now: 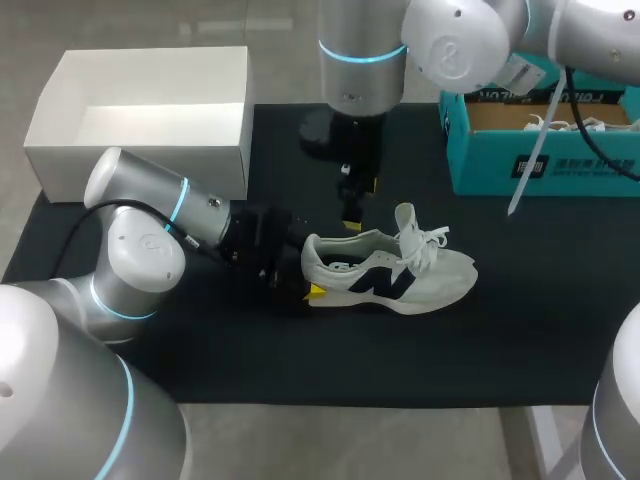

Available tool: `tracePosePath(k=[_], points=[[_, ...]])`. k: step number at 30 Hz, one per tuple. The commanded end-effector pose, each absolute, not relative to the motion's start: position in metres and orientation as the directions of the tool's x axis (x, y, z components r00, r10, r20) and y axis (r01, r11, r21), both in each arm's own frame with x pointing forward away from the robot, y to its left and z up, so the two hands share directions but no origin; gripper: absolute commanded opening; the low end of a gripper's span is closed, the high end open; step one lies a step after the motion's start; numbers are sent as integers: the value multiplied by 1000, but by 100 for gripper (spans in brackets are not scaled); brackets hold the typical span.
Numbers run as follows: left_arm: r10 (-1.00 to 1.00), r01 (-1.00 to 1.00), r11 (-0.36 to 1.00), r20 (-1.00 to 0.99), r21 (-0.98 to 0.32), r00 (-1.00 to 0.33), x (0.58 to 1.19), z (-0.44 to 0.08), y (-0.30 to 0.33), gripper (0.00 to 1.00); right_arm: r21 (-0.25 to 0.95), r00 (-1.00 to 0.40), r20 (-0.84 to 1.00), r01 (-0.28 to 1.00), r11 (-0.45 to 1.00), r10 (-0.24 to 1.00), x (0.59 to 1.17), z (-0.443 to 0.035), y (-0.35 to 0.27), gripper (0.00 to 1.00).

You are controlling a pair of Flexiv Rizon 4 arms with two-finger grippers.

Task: Take the shoe out of the shoebox, open the shoe tongue, remove and reinsert the insole, then place the shoe into the shoebox

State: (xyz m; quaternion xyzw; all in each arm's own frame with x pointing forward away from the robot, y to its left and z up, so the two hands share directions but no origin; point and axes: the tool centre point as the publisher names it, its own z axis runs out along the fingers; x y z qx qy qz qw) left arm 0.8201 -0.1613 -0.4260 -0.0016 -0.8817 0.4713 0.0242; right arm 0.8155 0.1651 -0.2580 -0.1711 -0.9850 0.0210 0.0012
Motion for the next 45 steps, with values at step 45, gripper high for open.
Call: tracePosePath(k=[45], points=[[25, -20, 559, 41, -829, -999, 821, -427, -161, 0, -44, -949, 2, 314, 949, 314, 808, -351, 150, 0]])
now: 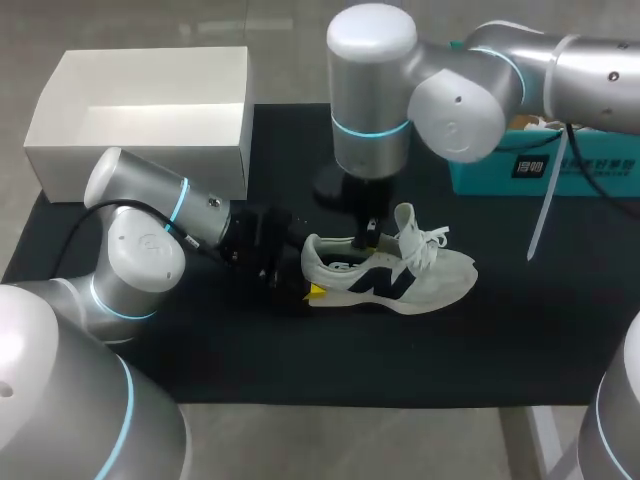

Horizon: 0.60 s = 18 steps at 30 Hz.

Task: Take the shoe out of the shoebox, open the shoe tongue, remove and reinsert the insole, then place the shoe into the shoebox

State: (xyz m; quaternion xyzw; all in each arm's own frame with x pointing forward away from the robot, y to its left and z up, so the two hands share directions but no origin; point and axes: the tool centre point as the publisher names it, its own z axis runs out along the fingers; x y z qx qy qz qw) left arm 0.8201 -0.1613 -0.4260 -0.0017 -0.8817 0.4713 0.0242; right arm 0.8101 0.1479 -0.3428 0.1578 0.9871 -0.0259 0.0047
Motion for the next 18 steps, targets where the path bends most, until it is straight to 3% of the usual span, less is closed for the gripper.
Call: tracePosePath(k=[1, 9, 18], points=[[25, -20, 559, 41, -829, -999, 821, -427, -161, 0, -49, -949, 10, 315, 948, 316, 805, -352, 151, 0], [25, -20, 559, 41, -829, -999, 821, -427, -161, 0, -34, -940, 69, 332, 943, 334, 787, -357, 159, 0], [25, -20, 559, 41, -829, -999, 821, -427, -161, 0, -18, -938, 98, 332, 943, 332, 806, -379, 146, 0]])
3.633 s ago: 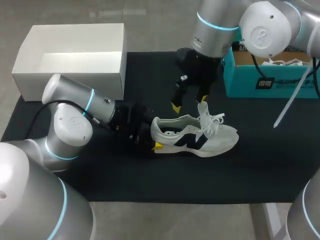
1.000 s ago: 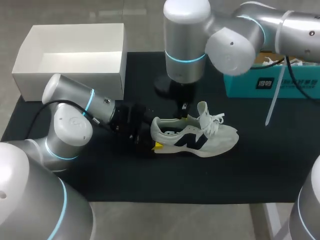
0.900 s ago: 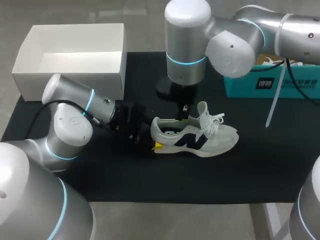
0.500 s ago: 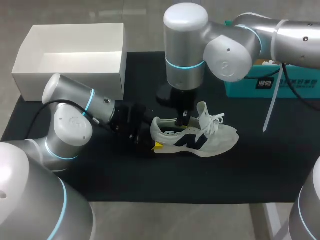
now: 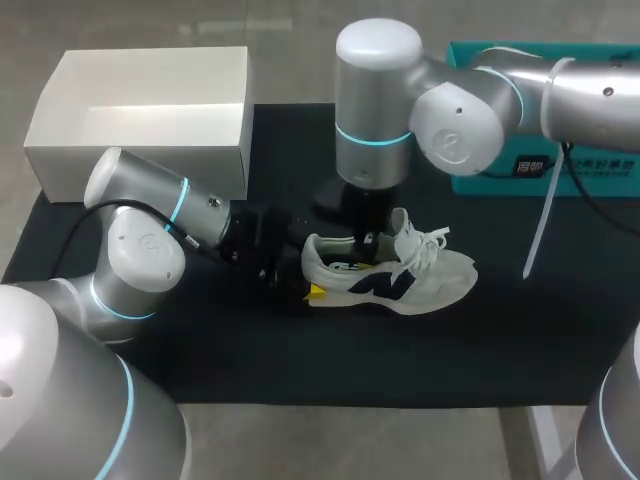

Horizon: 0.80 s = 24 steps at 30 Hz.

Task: Take the shoe out of the shoebox, open the shoe tongue, remove and reinsert the insole, then place the shoe into the shoebox

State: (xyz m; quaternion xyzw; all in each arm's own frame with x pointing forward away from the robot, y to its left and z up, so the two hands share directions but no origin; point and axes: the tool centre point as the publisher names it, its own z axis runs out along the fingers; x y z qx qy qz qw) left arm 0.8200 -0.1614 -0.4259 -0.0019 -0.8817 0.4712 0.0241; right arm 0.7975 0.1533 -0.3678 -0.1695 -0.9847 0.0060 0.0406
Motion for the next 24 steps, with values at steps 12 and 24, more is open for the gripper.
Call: tracePosePath(k=[12, 24], points=[[25, -20, 559, 41, -829, -999, 821, -427, -161, 0, 1, -935, 113, 339, 941, 337, 827, -388, 127, 0], [25, -20, 559, 41, -829, -999, 821, -427, -161, 0, 24, -941, 118, 322, 946, 317, 838, -396, 128, 0]])
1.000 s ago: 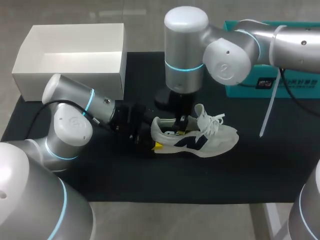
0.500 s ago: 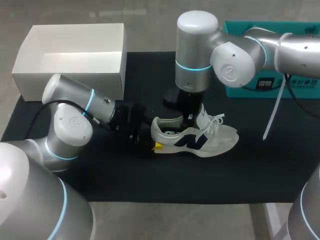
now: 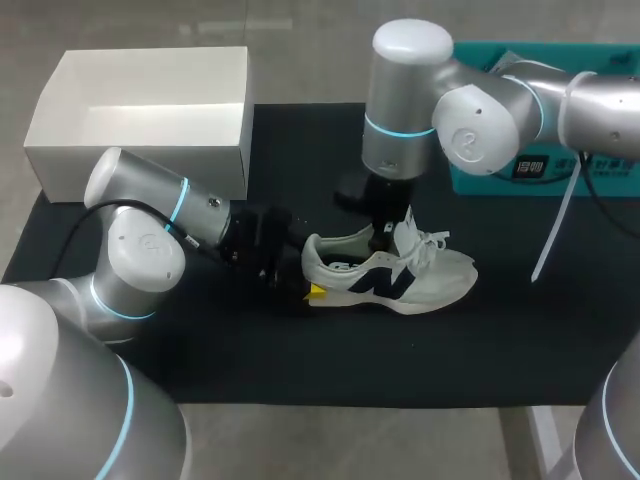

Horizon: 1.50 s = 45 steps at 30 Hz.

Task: Take the shoe out of the shoebox, open the shoe tongue, remove and reinsert the insole, then place the shoe into the shoebox

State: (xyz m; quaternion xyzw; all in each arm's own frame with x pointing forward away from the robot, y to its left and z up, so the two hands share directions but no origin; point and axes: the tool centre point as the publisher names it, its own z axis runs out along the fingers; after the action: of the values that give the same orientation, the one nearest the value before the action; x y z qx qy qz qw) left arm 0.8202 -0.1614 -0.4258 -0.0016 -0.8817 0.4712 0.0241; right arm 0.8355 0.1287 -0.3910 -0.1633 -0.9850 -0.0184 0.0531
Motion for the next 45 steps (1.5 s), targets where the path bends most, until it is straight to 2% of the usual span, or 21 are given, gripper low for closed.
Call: tracePosePath(k=[1, 3, 6, 8, 10, 14, 35, 40, 42, 44, 45], points=[[25, -20, 559, 41, -829, -999, 821, -427, -161, 0, 25, -941, 120, 321, 947, 316, 839, -397, 128, 0], [25, -20, 559, 41, -829, -999, 821, -427, -161, 0, 28, -941, 126, 318, 948, 313, 840, -400, 128, 0], [25, -20, 559, 41, -829, -999, 821, -427, -161, 0, 28, -943, 131, 313, 949, 307, 841, -400, 132, 5], [25, -20, 559, 41, -829, -999, 821, -427, -161, 0, 30, -943, 134, 312, 950, 305, 841, -401, 133, 14], [25, -20, 559, 41, -829, -999, 821, -427, -161, 0, 33, -942, 135, 313, 949, 306, 840, -401, 134, 16], [25, -20, 559, 41, -829, -999, 821, -427, -161, 0, 37, -941, 147, 314, 949, 305, 837, -407, 135, 27], [25, -20, 559, 41, -829, -999, 821, -427, -161, 0, 50, -925, 251, 309, 950, 287, 830, -427, 141, 43], [25, -20, 559, 41, -829, -999, 821, -427, -161, 0, 57, -914, 282, 318, 946, 290, 822, -434, 145, 43], [25, -20, 559, 41, -829, -999, 821, -427, -161, 0, 56, -909, 293, 325, 944, 295, 820, -437, 146, 40], [25, -20, 559, 41, -829, -999, 821, -427, -161, 0, 52, -904, 301, 332, 942, 302, 818, -441, 147, 26], [25, -20, 559, 41, -829, -999, 821, -427, -161, 0, 49, -901, 306, 337, 940, 307, 817, -443, 147, 16]])
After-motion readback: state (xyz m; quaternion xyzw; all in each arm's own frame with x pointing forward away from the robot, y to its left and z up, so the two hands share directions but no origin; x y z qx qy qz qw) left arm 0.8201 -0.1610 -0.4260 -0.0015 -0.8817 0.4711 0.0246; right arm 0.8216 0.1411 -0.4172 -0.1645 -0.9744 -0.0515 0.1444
